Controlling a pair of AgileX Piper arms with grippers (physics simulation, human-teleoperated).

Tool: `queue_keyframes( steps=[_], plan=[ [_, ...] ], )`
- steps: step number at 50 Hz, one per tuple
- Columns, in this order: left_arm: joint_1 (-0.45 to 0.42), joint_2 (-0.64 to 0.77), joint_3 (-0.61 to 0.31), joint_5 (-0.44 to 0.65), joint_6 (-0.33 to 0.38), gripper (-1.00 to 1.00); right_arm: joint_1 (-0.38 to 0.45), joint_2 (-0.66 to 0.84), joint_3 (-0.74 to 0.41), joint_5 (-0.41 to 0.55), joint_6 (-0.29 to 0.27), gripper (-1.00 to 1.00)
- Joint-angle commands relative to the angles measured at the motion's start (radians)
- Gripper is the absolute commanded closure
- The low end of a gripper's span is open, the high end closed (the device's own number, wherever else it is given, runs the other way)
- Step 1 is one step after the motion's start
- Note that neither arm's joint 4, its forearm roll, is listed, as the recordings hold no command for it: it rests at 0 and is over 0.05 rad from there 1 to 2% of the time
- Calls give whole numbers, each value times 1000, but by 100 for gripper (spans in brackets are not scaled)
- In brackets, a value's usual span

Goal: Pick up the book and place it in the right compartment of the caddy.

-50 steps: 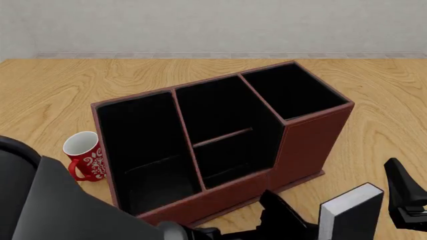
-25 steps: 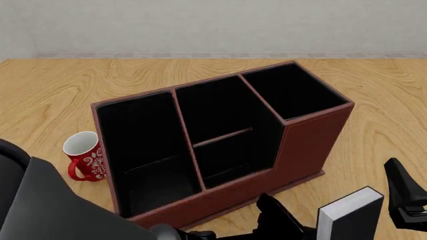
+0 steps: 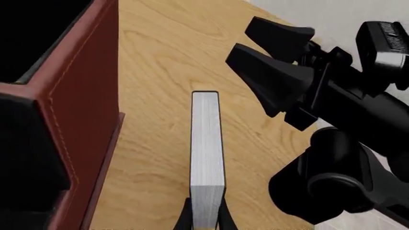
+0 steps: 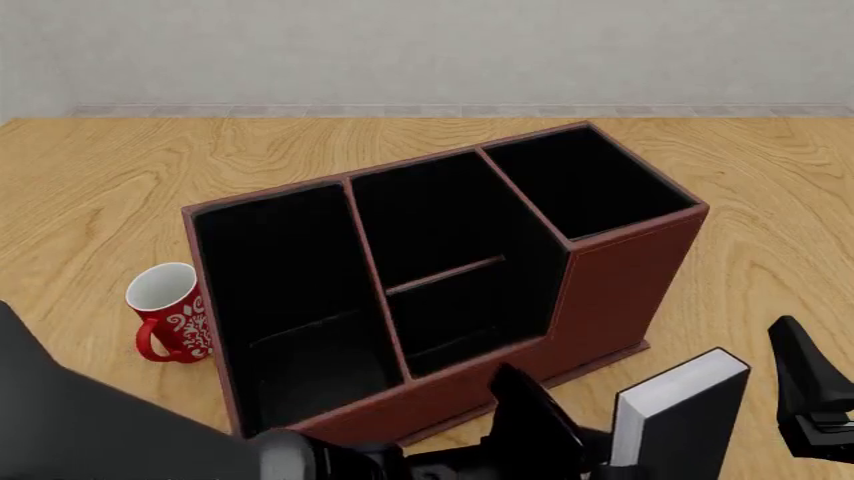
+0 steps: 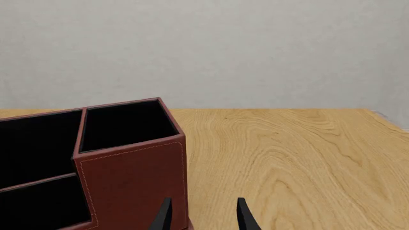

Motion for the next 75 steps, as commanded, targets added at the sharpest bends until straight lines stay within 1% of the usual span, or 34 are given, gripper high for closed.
queue_keyframes(
  steps=[1, 6, 18, 21, 22, 29, 41, 42, 46, 53, 64, 70, 75],
  plan=[
    [18, -101, 40, 17, 40, 100, 0, 0, 0, 0, 0, -100],
    [30, -118, 47, 28, 53, 100, 0, 0, 0, 0, 0, -100],
    [52, -128, 60, 27, 43, 100, 0, 0, 0, 0, 0, -100],
    [35, -148, 68, 30, 50, 100, 0, 0, 0, 0, 0, -100],
    [30, -167, 71, 40, 63, 100, 0, 0, 0, 0, 0, -100],
    [25, -205, 74, 71, 67, 100, 0, 0, 0, 0, 0, -100],
    [31, -261, 46, 156, 105, 100, 0, 0, 0, 0, 0, -100],
    [33, -270, 35, 180, 118, 100, 0, 0, 0, 0, 0, -100],
    [39, -283, 21, 209, 132, 100, 0, 0, 0, 0, 0, -100],
    [50, -314, -19, 292, 160, 100, 0, 0, 0, 0, 0, -100],
    [61, -359, -60, 379, 201, 100, 0, 0, 0, 0, 0, -100],
    [63, -377, -79, 407, 215, 100, 0, 0, 0, 0, 0, -100],
    [68, -405, -106, 457, 235, 100, 0, 0, 0, 0, 0, -100]
  ],
)
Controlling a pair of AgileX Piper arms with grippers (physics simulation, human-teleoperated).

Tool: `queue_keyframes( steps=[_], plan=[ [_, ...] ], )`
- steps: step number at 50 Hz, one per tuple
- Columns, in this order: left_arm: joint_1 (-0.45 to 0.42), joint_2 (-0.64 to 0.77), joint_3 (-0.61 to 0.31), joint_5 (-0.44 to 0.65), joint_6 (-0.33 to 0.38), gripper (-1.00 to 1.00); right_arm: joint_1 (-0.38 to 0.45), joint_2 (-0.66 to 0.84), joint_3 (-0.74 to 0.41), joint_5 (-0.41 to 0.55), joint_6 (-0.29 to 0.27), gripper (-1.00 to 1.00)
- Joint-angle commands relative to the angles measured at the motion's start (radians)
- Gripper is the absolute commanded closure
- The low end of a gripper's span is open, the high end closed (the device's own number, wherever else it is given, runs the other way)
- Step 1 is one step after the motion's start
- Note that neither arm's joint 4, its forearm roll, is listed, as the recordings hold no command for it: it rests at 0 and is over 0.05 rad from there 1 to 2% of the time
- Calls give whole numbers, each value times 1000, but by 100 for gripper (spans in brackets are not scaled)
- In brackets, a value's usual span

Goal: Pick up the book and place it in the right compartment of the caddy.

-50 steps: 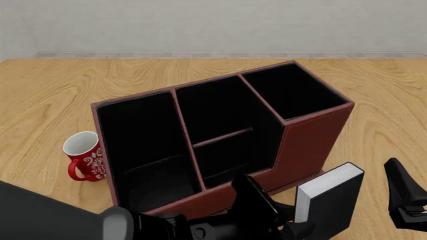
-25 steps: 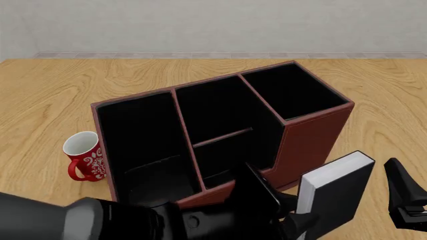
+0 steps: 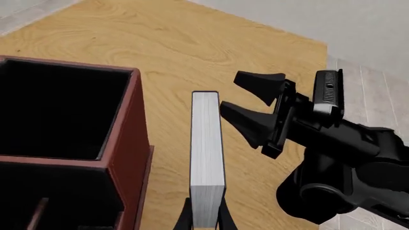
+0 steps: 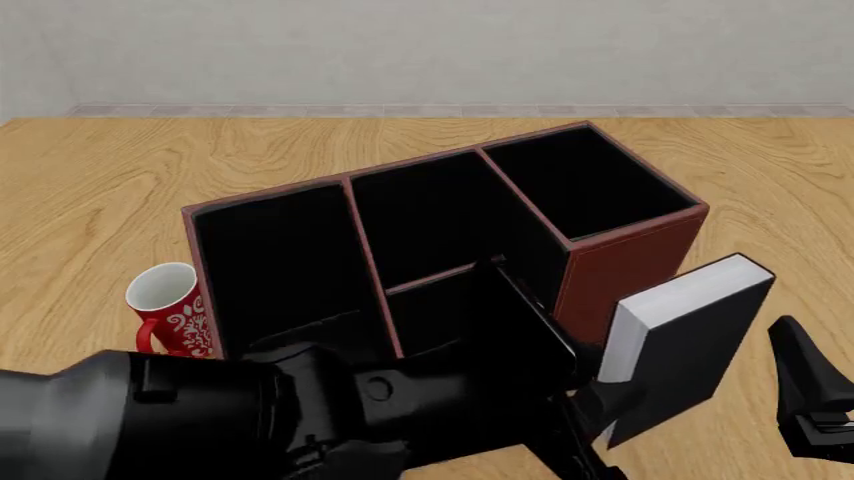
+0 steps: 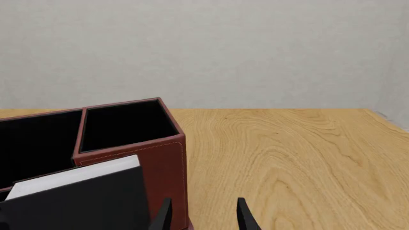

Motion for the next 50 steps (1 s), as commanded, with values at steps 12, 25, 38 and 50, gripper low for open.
queue_keyframes(
  steps=[12, 25, 38, 50],
  plan=[
    [6, -134, -112, 192, 100, 100, 0, 0, 0, 0, 0, -100],
    [8, -152, -202, 302, 148, 100, 0, 0, 0, 0, 0, -100],
    [17, -178, -280, 400, 196, 100, 0, 0, 0, 0, 0, -100],
    [41, -205, -372, 488, 254, 100, 0, 0, 0, 0, 0, -100]
  ],
)
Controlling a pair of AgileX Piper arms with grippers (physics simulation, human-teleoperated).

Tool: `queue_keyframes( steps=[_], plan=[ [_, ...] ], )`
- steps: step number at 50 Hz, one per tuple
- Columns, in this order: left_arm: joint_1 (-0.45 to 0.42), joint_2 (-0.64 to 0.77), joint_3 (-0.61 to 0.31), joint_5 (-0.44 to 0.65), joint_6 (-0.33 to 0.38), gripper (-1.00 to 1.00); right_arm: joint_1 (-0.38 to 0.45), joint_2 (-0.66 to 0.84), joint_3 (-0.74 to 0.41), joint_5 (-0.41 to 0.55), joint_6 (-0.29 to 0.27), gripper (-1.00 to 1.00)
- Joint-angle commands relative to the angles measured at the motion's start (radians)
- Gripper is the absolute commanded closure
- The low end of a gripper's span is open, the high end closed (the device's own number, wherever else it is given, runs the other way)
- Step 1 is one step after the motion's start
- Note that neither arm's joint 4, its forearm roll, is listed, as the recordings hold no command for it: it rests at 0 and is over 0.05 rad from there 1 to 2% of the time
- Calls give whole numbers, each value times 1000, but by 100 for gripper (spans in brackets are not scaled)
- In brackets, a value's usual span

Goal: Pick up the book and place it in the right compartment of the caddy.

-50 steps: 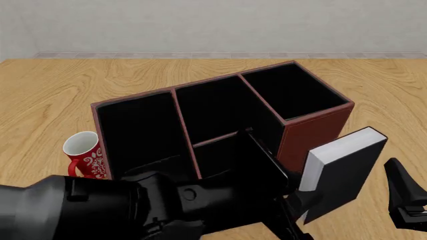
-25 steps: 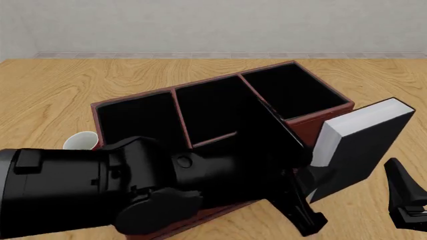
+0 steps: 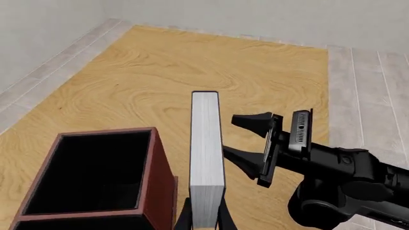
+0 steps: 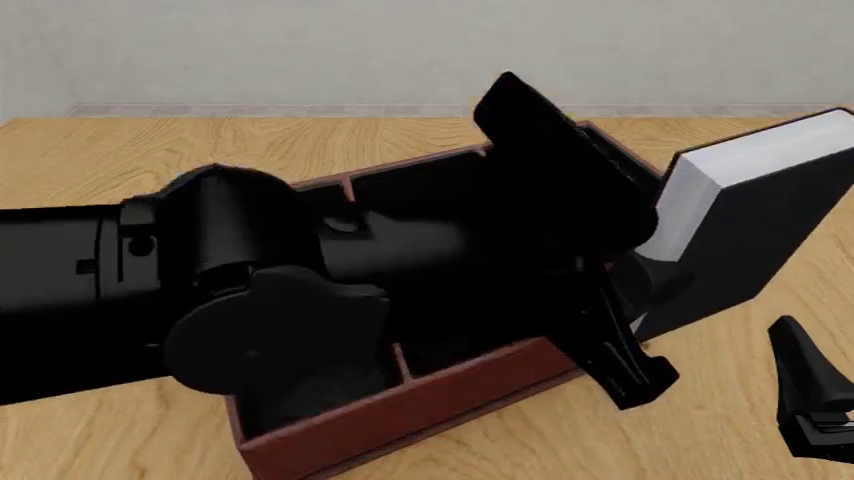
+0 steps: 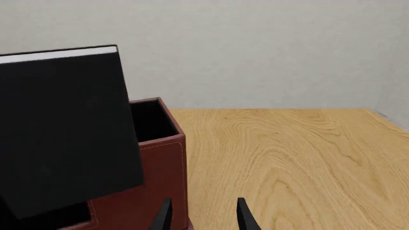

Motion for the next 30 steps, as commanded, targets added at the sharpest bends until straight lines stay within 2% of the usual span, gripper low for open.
queue_keyframes(
  steps=[1, 8, 20, 30],
  plan=[
    [18, -75, -83, 87, 68, 100, 0, 0, 0, 0, 0, -100],
    [35, -81, -138, 136, 104, 100, 0, 0, 0, 0, 0, -100],
    [24, -114, -222, 191, 94, 100, 0, 0, 0, 0, 0, -100],
    [55, -114, -255, 216, 123, 100, 0, 0, 0, 0, 0, -100]
  ],
)
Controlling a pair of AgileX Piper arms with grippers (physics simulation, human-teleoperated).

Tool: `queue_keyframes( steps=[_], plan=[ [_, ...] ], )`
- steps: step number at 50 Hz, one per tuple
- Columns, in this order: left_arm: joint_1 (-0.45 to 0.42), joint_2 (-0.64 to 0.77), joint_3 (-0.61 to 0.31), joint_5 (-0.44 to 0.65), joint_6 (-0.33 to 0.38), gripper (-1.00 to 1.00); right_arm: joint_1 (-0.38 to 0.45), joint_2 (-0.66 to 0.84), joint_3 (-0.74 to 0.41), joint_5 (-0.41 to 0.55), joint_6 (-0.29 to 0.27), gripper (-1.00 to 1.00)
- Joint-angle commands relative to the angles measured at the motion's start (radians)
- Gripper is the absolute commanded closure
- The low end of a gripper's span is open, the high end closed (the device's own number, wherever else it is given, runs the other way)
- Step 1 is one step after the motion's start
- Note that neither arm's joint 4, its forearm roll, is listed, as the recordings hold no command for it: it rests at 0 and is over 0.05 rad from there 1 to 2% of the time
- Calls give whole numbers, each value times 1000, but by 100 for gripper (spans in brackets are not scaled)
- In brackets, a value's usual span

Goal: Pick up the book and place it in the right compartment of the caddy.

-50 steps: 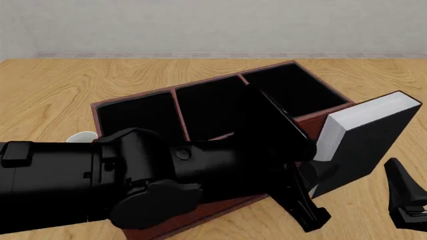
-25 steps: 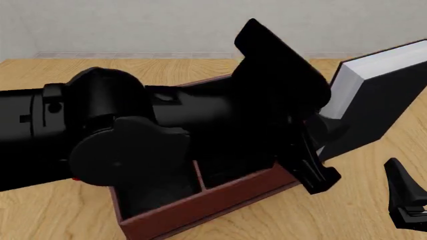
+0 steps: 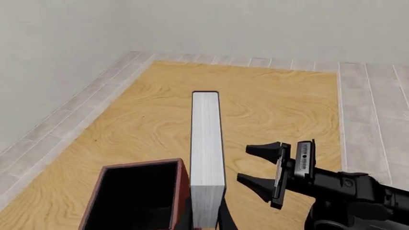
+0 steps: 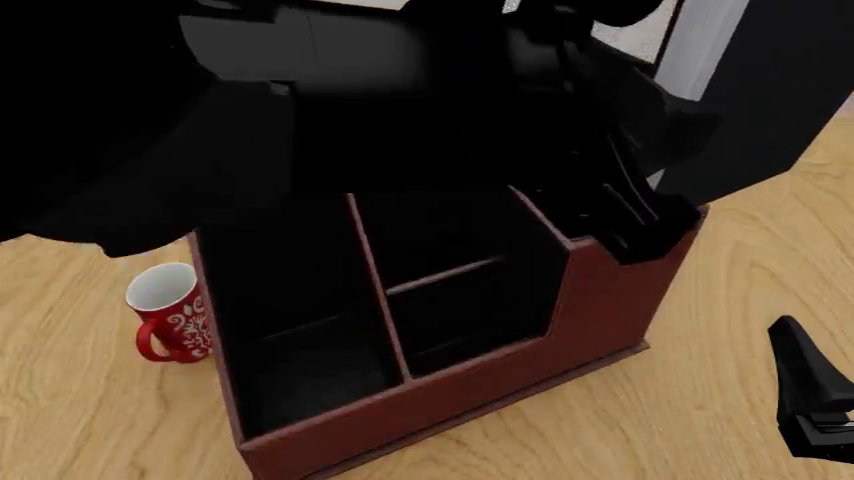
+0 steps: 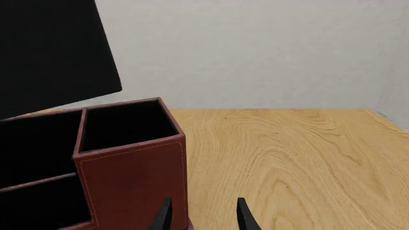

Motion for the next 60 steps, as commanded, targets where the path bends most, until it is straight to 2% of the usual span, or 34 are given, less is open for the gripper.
queue_keyframes(
  steps=[1, 9, 27, 39, 43, 51, 60],
  plan=[
    [21, -56, -46, 41, 27, 100, 0, 0, 0, 0, 0, -100],
    [57, -58, -55, 40, 28, 100, 0, 0, 0, 0, 0, -100],
    [132, -69, 1, -39, -14, 100, 0, 0, 0, 0, 0, -100],
    [171, -70, 39, -99, -89, 100, 0, 0, 0, 0, 0, -100],
    [189, -57, 33, -103, -88, 100, 0, 0, 0, 0, 0, -100],
    [190, -57, 50, -124, -128, 100, 0, 0, 0, 0, 0, -100],
    [189, -58, 51, -125, -127, 100, 0, 0, 0, 0, 0, -100]
  ],
)
